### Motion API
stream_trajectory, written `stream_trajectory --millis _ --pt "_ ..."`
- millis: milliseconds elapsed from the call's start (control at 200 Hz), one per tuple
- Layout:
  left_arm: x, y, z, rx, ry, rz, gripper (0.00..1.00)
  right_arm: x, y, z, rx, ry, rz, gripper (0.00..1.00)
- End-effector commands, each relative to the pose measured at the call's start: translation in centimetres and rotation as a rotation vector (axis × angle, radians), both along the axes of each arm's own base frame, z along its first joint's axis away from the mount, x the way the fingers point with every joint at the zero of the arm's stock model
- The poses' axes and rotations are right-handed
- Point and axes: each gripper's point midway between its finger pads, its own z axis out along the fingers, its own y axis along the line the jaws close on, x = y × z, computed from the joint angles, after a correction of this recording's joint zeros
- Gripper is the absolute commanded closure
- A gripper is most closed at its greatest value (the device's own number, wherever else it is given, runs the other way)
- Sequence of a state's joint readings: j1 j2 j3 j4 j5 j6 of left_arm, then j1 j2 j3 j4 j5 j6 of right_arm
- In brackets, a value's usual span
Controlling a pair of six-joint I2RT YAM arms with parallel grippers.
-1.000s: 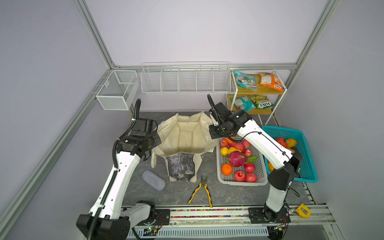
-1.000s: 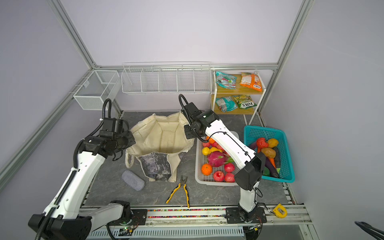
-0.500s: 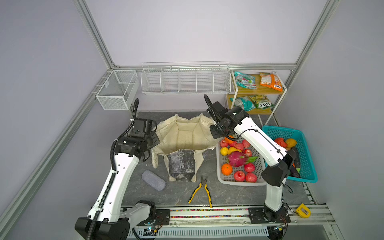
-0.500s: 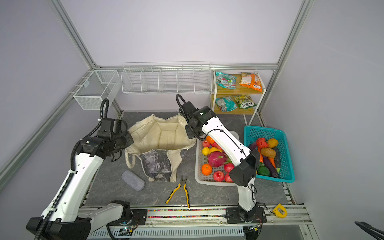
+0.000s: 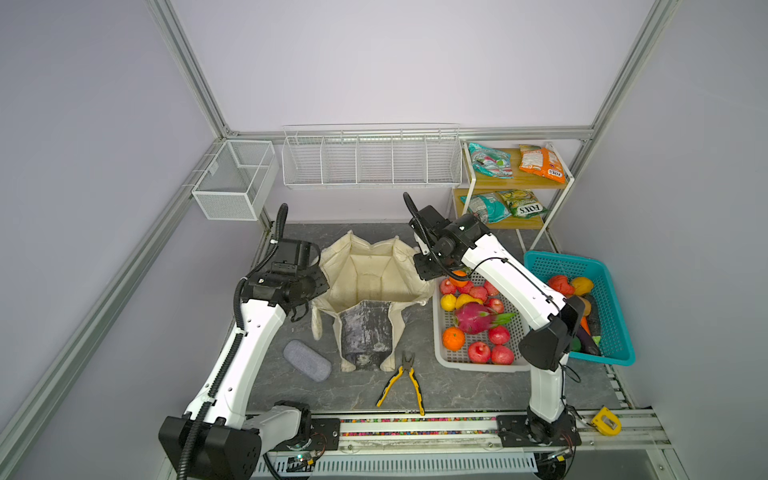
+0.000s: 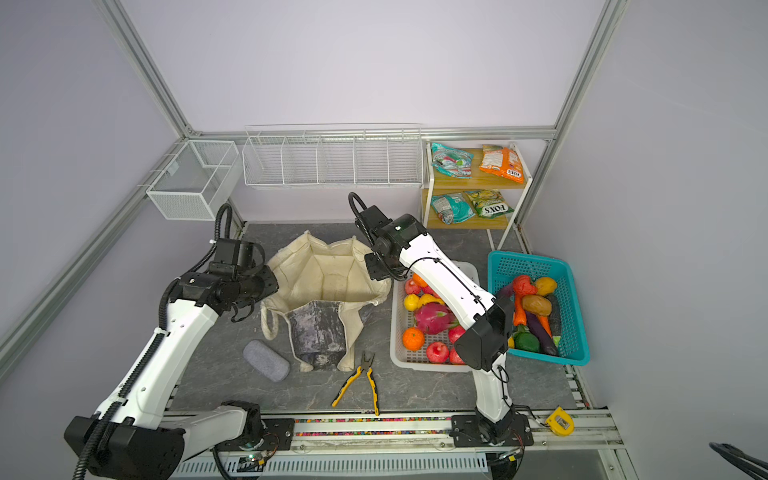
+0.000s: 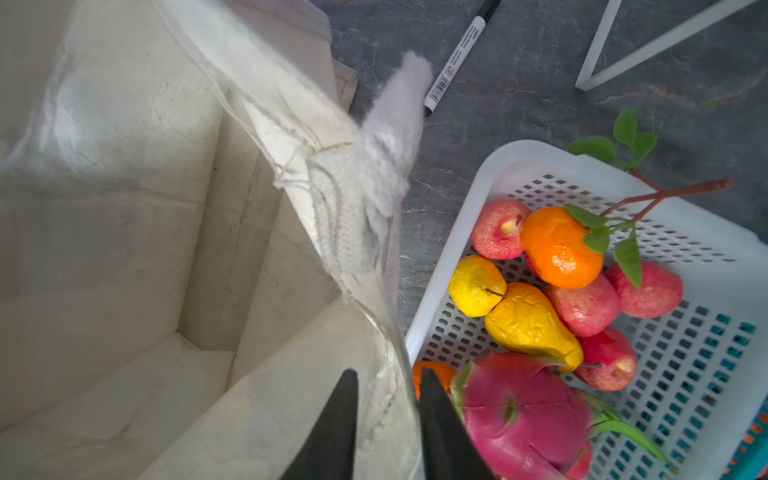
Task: Place the food into the grocery bag and tie it
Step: 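Grasp the bag's rim with the left gripper and release it from the right gripper, then move the right gripper over the white fruit basket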
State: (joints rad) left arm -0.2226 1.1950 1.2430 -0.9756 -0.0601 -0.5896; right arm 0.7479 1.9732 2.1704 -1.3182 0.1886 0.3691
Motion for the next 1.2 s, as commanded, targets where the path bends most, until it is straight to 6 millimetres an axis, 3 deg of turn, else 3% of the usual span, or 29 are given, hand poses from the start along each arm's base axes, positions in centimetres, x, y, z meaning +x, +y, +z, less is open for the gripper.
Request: stream_trajectory --millis 0,175,325,460,655,865,1030,1200 --pt "-0.4 0.1 -0.2 0.001 0.005 -0.005 0.63 -0.8 -0.5 2.5 0.047 -0.046 -0.011 0.58" --pt "-0.8 0.4 -0.1 0.021 0.016 -0.007 0.58 -1.1 -1.9 5.9 0.101 -0.129 -0.074 0.35" --pt "-1.1 0.9 0.0 0.044 0.02 0.003 0.58 -1.5 -4.2 8.3 0.138 -0.186 -0.179 0.26" --pt "-1.4 1.1 -0.4 0.063 0.038 -0.006 0.58 -2.3 -7.2 8.9 0.172 -0.19 -0.316 0.23" --pt "-1.8 1.3 -0.5 0.078 0.047 -0.013 0.58 -5.0 -13.1 6.4 0.254 -0.13 -0.644 0.22" --pt "-1.9 1.2 -0.5 0.078 0.048 -0.021 0.58 -8.5 -17.3 2.5 0.387 -0.09 -0.963 0.2" --pt "-2.0 1.3 -0.4 0.085 0.046 -0.03 0.58 -10.3 -19.1 0.0 0.424 -0.033 -1.13 0.16" --pt "-1.9 1.2 -0.4 0.086 0.047 -0.035 0.57 -11.8 -19.5 -1.9 0.418 0.083 -1.243 0.1"
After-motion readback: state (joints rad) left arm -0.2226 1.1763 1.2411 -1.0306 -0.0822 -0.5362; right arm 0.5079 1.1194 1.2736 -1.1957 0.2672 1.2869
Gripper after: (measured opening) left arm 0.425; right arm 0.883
